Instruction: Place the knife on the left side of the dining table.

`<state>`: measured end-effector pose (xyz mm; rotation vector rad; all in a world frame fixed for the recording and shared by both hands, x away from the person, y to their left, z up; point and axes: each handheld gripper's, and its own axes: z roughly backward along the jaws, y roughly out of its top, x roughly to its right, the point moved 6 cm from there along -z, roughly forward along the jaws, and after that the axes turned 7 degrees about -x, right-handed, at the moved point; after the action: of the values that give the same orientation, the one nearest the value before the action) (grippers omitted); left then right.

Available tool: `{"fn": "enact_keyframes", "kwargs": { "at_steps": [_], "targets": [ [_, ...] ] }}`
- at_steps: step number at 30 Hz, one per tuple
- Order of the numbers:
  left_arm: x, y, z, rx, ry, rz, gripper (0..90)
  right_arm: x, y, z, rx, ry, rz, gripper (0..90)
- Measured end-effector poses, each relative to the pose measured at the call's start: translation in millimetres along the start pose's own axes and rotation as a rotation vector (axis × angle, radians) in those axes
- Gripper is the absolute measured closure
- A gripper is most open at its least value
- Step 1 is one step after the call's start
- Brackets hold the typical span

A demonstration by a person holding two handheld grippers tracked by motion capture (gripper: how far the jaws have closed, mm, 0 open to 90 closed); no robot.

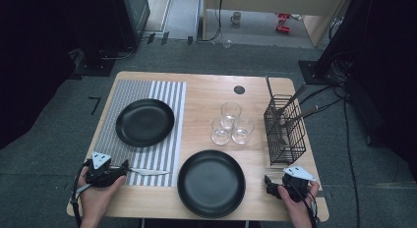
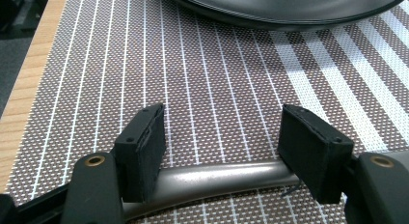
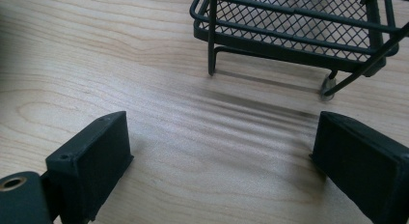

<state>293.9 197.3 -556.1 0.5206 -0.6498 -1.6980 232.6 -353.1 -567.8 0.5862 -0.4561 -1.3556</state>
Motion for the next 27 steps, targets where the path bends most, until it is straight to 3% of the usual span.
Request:
{"fn": "enact_keyframes", "kwargs": {
  "at_steps": [8,12,16,19,24,27],
  "targets": [
    [-6.5,7.3,-2.7,0.025,-0.025,0.033,27.0,0.0,0.0,0.0,0.000,0.000,-0.001,5.4],
    [-11.6,12.1,-9.0,-0.003,-0.030,0.050,13.1,0.0,0.1,0.0,0.000,0.000,-0.001,5.3],
    [-10.1,12.6,-12.9,-0.032,-0.036,0.029,3.0,0.0,0.1,0.0,0.000,0.000,0.000,5.3],
    [-8.5,12.1,-14.4,-0.046,-0.041,0.006,0.8,-0.1,0.1,0.0,-0.001,0.000,0.000,5.3],
    [-9.3,12.4,-15.8,-0.053,-0.038,0.009,0.6,-0.1,0.2,0.4,0.003,-0.009,-0.010,6.8],
    [-8.7,12.2,-16.3,-0.053,-0.031,0.002,0.6,-0.8,2.5,4.8,0.064,-0.039,-0.031,12.1]
  ]
}}
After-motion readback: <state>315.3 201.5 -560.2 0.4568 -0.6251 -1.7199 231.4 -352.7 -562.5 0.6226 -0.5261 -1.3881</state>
